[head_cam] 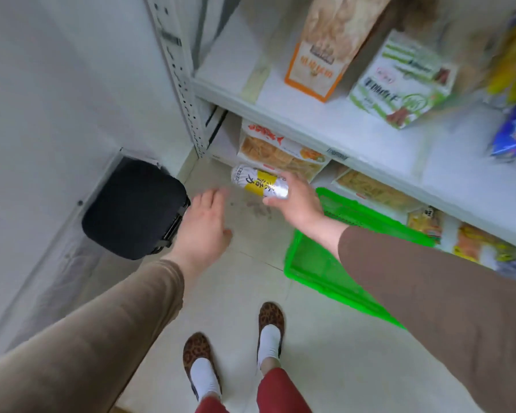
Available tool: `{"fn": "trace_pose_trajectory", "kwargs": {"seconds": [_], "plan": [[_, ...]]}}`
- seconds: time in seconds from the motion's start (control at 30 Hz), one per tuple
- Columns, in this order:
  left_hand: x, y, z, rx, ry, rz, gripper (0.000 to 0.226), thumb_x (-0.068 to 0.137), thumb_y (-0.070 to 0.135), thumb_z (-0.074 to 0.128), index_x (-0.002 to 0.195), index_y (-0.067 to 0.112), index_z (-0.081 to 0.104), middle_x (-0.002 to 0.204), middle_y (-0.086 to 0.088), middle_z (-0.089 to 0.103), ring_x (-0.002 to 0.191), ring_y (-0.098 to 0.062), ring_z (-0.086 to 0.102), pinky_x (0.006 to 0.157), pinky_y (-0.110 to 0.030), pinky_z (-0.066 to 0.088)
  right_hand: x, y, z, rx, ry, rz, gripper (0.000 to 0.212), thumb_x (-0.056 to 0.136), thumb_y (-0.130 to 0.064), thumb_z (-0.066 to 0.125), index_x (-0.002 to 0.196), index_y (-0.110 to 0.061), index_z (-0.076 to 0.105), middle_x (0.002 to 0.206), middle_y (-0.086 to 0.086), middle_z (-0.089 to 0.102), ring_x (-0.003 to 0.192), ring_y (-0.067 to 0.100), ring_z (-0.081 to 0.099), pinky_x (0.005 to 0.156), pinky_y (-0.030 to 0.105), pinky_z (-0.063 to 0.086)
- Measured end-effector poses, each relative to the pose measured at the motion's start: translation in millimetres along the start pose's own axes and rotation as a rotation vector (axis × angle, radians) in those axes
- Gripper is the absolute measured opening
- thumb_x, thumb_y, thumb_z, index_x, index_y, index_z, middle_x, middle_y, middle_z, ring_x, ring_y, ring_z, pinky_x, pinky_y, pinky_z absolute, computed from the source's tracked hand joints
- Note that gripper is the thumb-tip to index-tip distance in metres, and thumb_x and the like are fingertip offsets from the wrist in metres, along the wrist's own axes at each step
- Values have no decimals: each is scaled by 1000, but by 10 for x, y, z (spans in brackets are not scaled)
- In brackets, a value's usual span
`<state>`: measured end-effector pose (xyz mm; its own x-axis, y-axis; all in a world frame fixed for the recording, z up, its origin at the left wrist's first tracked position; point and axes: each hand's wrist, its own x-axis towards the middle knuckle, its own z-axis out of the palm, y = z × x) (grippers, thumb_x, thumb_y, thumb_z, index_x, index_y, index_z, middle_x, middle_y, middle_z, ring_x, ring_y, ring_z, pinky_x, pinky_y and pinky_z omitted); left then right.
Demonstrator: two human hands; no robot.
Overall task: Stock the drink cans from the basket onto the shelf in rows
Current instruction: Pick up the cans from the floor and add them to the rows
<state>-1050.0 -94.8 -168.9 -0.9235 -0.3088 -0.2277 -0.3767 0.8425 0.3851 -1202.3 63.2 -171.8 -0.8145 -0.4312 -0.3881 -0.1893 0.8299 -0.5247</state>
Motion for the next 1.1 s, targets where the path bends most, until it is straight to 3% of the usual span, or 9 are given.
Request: {"fn": "trace_pose_trajectory", "kwargs": {"seconds": [0.23,0.5,0.7,0.87,1.0,1.1], "plan": [[-497,969,-1916,-52,113,130,87,69,17,67,147,12,30,139,-11,40,124,-33,39,100,-41,39,-1226,-1095,-1875,127,219,-110,62,79,-40,83,131,-22,55,132,1,56,122,20,53,92,31,42],[-685,1980,-3224,81,250,364,89,76,32,72,150,13,26,144,-9,37,129,-32,36,104,-46,39,-2259,-1533,-3370,264,436,-192,62,76,-33,87,125,-28,50,119,-9,54,109,14,55,86,34,46],[-636,2884,-3533,108,327,522,89,76,37,72,150,14,27,146,-8,36,131,-31,35,104,-44,40,-2586,-1356,-4225,281,563,-151,71,75,-32,88,129,-22,43,119,-7,53,107,14,53,82,26,36],[-416,3743,-3368,130,285,569,92,76,38,74,150,16,24,146,-7,35,134,-29,32,107,-43,38,-2467,-919,-4902,241,621,-160,68,70,-29,90,126,-26,50,121,-4,61,108,17,58,89,33,47],[-139,4452,-3191,133,277,588,88,80,38,70,151,17,22,146,-5,33,133,-29,32,108,-40,35,-2255,-471,-5415,197,618,-178,64,72,-25,89,125,-29,54,118,-5,62,106,18,59,89,31,47],[81,4847,-3078,132,261,557,91,81,40,70,152,17,18,146,-5,32,133,-28,32,111,-40,33,-2029,-132,-5715,187,630,-165,69,71,-29,88,129,-30,52,121,-3,65,107,20,61,93,37,50]]}}
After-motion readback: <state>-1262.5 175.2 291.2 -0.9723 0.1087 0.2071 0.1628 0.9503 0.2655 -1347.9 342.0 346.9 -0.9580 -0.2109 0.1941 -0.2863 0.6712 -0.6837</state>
